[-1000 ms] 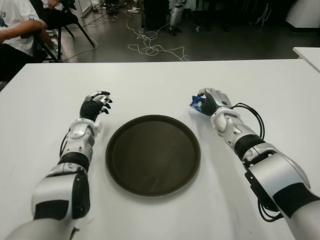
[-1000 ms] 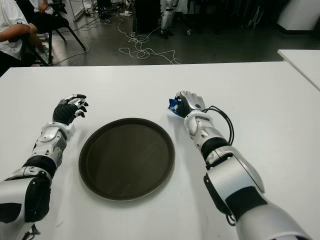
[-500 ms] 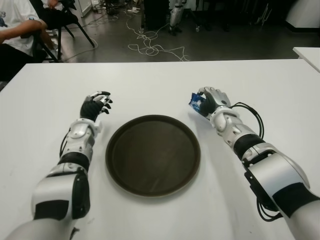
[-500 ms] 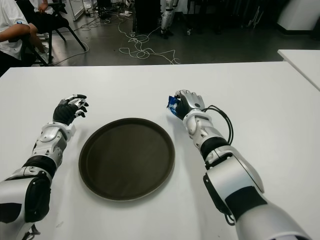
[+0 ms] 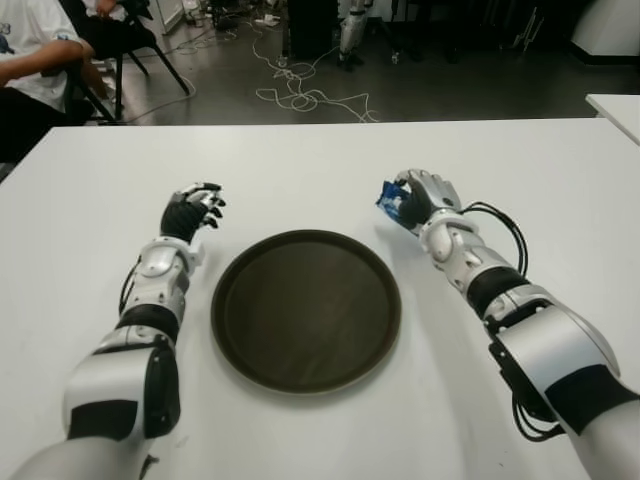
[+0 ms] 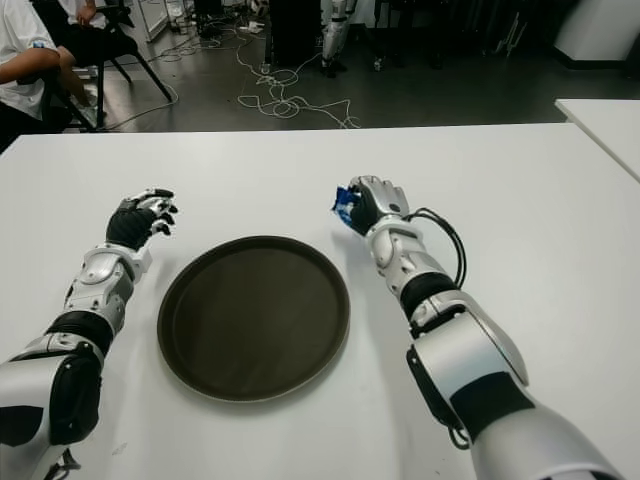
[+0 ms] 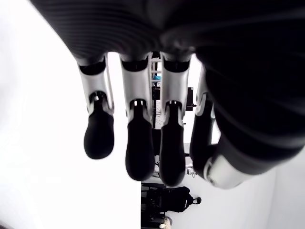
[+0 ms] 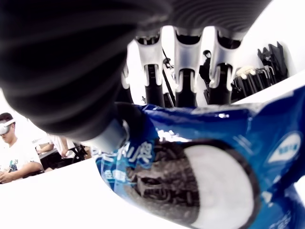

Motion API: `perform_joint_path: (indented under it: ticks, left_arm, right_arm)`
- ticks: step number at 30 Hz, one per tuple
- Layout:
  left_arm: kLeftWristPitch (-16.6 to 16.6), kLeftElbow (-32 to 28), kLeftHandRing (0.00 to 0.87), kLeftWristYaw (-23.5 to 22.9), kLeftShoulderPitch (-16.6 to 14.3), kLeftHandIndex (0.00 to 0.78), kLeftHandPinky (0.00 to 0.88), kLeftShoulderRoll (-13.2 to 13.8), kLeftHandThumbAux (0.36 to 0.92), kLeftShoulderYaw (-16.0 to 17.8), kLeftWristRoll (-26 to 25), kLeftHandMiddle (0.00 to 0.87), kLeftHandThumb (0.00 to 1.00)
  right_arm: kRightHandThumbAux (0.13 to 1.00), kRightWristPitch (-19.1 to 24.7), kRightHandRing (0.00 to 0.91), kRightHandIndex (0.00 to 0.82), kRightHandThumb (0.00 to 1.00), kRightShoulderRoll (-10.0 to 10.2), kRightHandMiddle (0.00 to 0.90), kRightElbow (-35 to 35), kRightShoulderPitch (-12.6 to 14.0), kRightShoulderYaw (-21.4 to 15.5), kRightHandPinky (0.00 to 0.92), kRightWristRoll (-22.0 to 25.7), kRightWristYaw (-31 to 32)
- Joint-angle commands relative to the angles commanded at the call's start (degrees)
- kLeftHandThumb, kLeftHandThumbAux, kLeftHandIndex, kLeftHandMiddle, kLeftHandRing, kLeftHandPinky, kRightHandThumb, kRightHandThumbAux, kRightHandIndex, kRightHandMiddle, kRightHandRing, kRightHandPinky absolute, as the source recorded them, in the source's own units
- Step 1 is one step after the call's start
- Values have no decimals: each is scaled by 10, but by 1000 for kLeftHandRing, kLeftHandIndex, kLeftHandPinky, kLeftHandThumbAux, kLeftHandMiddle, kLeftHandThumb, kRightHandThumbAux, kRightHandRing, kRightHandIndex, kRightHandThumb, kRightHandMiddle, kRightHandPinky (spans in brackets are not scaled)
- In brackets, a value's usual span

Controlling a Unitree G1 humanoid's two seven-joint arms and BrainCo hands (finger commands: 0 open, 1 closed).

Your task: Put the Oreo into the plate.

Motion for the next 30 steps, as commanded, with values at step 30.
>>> perform_joint_path:
  ticks: [30]
  left_arm:
    - [5,3,615,-8,-4,426,662,-1,714,6,-6,575,699]
  right_arm:
    - [695,-30,470,383,829,-12,485,-101,19,14,517,-15,-38]
